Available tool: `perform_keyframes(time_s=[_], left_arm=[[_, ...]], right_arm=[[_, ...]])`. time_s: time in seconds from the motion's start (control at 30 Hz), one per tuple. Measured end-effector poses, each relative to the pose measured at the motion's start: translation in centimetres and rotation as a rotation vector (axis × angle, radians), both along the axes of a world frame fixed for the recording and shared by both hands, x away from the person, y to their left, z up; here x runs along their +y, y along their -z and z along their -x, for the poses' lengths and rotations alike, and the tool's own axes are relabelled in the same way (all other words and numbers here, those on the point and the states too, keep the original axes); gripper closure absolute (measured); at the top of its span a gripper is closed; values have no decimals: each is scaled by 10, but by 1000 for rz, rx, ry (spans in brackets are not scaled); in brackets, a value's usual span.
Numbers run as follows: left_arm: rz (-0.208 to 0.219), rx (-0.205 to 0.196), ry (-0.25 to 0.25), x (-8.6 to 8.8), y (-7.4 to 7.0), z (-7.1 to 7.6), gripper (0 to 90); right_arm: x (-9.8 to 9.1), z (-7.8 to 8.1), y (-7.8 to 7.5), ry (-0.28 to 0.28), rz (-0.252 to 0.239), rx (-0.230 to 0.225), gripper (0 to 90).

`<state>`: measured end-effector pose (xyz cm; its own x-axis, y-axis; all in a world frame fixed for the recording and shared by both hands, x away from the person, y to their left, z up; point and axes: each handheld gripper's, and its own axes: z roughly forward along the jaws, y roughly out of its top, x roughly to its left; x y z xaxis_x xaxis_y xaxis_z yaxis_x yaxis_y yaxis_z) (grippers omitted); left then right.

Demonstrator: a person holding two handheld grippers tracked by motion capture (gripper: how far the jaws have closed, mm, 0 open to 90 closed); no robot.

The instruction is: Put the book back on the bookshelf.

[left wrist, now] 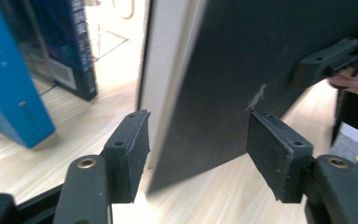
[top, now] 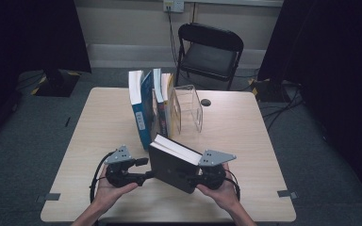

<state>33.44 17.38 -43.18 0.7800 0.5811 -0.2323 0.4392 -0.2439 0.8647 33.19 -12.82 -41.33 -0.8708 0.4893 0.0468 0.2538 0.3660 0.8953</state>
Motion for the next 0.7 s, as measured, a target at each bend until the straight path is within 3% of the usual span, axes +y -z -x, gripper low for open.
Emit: perform_keyframes(time_s=[0.07, 0.23, 0.4, 0.57, 0.63, 0.7], left_arm=[[-9, 14, -15, 0, 2, -1, 360], [-46, 15, -28, -2, 7, -3, 331], [-74, 66, -40, 1, 15, -10, 297], [-95, 89, -71, 4, 20, -14, 239], [-133, 84, -76, 4, 21, -14, 216], [-170, 110, -68, 2, 23, -15, 219]], right_arm=[[0, 3, -1, 13, 21, -19, 518], [-3, 2, -3, 23, 35, -14, 525], [-24, 2, -4, 90, 52, -21, 527], [-46, 2, -4, 168, 50, -17, 527], [-52, 3, -4, 189, 47, -15, 524], [-54, 3, -4, 196, 41, -11, 519]])
